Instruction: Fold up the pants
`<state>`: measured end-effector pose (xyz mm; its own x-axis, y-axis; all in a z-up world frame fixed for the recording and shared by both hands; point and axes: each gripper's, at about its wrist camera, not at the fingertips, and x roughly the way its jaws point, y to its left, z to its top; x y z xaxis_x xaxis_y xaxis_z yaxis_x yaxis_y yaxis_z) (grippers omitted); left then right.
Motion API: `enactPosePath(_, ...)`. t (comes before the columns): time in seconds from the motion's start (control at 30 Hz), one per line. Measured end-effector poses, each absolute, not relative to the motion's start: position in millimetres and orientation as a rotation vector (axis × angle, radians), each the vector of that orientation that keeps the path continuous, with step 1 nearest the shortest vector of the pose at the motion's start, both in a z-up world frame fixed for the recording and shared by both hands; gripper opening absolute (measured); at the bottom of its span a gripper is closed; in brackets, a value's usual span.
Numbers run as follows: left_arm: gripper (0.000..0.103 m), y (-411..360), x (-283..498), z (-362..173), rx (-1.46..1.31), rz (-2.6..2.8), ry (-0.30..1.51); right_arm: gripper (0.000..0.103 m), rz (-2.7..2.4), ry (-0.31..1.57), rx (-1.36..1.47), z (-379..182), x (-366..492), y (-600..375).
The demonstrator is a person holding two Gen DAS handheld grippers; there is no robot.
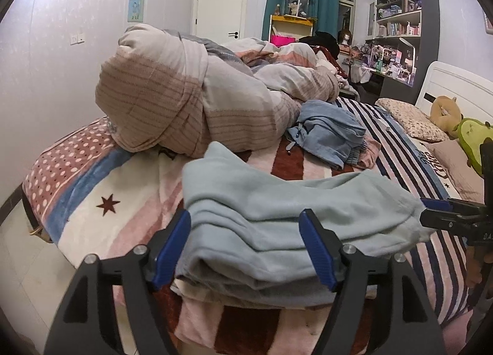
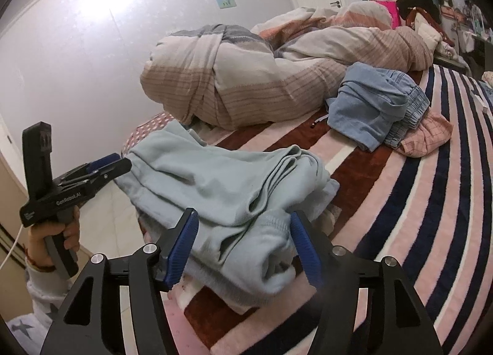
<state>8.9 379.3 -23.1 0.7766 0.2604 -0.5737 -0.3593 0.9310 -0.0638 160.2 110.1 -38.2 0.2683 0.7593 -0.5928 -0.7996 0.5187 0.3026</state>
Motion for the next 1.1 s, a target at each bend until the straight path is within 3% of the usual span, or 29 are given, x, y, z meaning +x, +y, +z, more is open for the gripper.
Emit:
enactPosePath(0.3, 0.082, 339, 2, -12, -0.167, 0.327, 0.58, 0.067, 1.002, 0.741, -0.072, -34, 144, 69)
enactPosePath(0.37, 0.083, 328, 1, -10, -0.163, 0.321, 0.573, 0.076, 0.987, 0.735, -0.067, -33, 141, 57)
enactPosePath(0.53, 0.09, 291, -1, 1, -0.142, 0.288, 0.528, 0.08, 0.932, 0.71, -0.067, -30, 133, 20)
enactPosePath(0.63, 0.092, 260, 1, 10, -0.121, 0.258, 0.489, 0.091, 0.884, 0.677, -0.058, -26, 128, -9)
enactPosePath(0.97, 0.102, 139, 5, 27, -0.038, 0.147, 0.317, 0.103, 0.639, 0.504, -0.046, -7, 96, -124)
enactPosePath(1.1, 0.102, 106, 5, 25, -0.05, 0.123, 0.264, 0.102, 0.554, 0.398, -0.039, 0, 75, -163)
